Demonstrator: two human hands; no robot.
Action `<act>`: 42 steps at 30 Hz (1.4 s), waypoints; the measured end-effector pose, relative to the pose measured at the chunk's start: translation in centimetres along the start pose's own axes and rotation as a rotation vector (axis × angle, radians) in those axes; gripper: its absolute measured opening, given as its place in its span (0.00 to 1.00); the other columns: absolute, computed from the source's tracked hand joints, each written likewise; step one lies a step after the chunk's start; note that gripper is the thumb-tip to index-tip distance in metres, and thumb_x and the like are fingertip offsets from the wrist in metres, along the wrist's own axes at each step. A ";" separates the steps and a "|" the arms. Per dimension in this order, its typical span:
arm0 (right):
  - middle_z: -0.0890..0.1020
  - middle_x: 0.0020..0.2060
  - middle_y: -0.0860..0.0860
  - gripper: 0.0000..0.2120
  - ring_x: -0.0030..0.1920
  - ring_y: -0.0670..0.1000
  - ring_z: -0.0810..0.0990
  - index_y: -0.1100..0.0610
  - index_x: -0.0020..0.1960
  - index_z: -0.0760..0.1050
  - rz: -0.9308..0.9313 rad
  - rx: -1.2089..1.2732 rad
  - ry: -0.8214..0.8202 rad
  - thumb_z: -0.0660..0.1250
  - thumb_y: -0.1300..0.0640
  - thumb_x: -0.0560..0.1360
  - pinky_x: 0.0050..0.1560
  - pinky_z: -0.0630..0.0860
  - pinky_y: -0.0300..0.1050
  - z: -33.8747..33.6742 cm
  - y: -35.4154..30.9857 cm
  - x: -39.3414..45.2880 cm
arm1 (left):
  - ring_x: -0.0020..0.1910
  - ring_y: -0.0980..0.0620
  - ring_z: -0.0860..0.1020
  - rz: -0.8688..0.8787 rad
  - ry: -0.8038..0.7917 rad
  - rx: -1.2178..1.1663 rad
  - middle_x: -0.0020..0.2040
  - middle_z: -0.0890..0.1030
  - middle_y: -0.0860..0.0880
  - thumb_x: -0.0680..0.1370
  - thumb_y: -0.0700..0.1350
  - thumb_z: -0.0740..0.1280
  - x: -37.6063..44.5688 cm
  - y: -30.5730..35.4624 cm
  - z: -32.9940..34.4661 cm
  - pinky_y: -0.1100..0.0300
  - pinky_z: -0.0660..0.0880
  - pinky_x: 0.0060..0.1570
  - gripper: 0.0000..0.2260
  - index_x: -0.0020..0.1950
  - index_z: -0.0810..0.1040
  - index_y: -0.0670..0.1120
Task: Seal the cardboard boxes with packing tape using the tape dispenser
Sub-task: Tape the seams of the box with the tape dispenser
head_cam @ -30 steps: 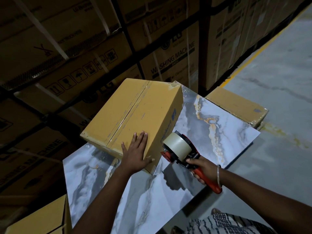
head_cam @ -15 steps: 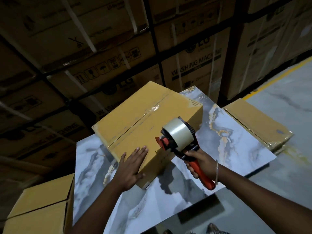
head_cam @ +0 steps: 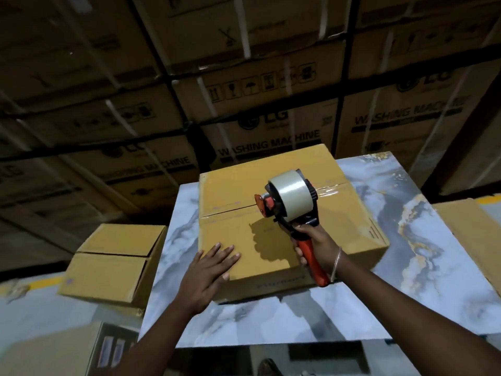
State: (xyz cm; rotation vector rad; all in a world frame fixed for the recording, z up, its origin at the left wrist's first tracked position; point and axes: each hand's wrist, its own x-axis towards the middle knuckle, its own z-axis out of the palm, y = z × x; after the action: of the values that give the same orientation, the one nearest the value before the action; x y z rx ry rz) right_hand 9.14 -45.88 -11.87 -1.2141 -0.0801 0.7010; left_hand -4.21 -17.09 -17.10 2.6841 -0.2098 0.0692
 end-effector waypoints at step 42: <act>0.72 0.24 0.56 0.34 0.18 0.51 0.68 0.63 0.37 0.71 0.197 -0.014 -0.207 0.82 0.37 0.53 0.22 0.65 0.39 -2.7 -3.9 3.8 | 0.43 0.41 0.84 -1.039 -0.286 -1.657 0.51 0.84 0.36 0.80 0.61 0.59 17.7 7.8 -3.4 0.59 0.79 0.36 0.30 0.57 0.79 0.32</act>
State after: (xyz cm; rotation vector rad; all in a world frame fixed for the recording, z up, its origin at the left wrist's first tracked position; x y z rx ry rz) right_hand 14.98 -46.80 -10.65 -1.1698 -0.1391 0.9995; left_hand 11.94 -24.96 -9.27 0.8892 0.7284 -0.5451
